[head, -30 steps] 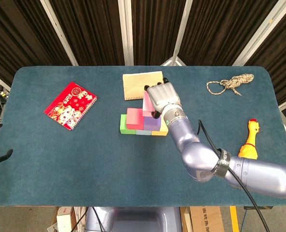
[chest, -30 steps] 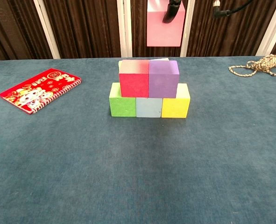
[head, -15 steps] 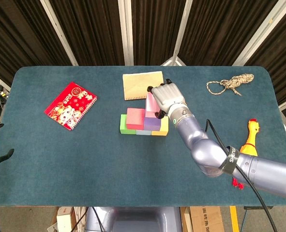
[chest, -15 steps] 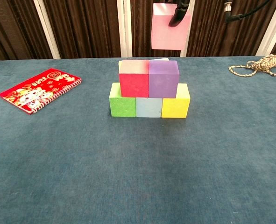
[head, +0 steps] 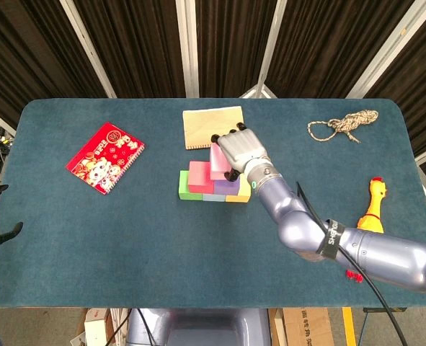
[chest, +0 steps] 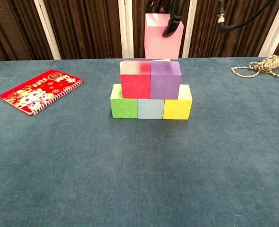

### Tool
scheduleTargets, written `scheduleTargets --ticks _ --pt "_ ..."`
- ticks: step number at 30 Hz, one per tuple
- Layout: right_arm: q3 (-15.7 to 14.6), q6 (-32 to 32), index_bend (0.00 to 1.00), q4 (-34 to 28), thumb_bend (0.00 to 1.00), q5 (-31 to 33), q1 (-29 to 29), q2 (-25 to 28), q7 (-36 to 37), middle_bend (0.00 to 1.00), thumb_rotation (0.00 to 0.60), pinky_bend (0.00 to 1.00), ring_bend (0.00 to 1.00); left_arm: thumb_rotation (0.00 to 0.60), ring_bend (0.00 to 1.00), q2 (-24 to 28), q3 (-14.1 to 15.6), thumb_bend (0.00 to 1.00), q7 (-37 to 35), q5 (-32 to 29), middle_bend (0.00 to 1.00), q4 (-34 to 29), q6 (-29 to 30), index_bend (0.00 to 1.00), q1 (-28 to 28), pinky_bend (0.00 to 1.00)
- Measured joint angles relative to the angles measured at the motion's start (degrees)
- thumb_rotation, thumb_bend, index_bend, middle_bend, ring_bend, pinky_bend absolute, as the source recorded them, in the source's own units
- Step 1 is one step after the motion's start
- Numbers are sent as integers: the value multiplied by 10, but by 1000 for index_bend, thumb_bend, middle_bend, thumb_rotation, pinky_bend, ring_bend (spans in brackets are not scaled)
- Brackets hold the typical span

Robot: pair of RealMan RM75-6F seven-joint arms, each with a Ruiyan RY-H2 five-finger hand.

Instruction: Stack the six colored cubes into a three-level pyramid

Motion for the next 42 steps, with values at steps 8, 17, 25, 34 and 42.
scheduleTargets --ticks 8,17,25,34,42 --pt "-26 23 190 5 338 1 45 -26 21 407 600 0 184 600 0 2 -2 226 -4 -3 70 2 -2 220 1 44" --pt "-53 47 190 19 338 34 86 -45 25 408 600 0 184 600 0 3 -3 226 -7 -5 70 4 -5 220 1 44" --pt "-70 61 190 30 337 77 114 -56 10 408 600 0 184 600 0 2 -2 225 -8 -5 70 5 -8 220 0 43" --pt "-72 69 190 35 337 93 125 -64 7 410 600 0 184 600 0 4 -2 225 -12 -4 69 5 -9 220 0 43" --pt "-71 66 190 43 338 91 126 -74 10 411 600 0 184 600 0 3 -2 225 -12 -5 70 6 -11 220 0 43"
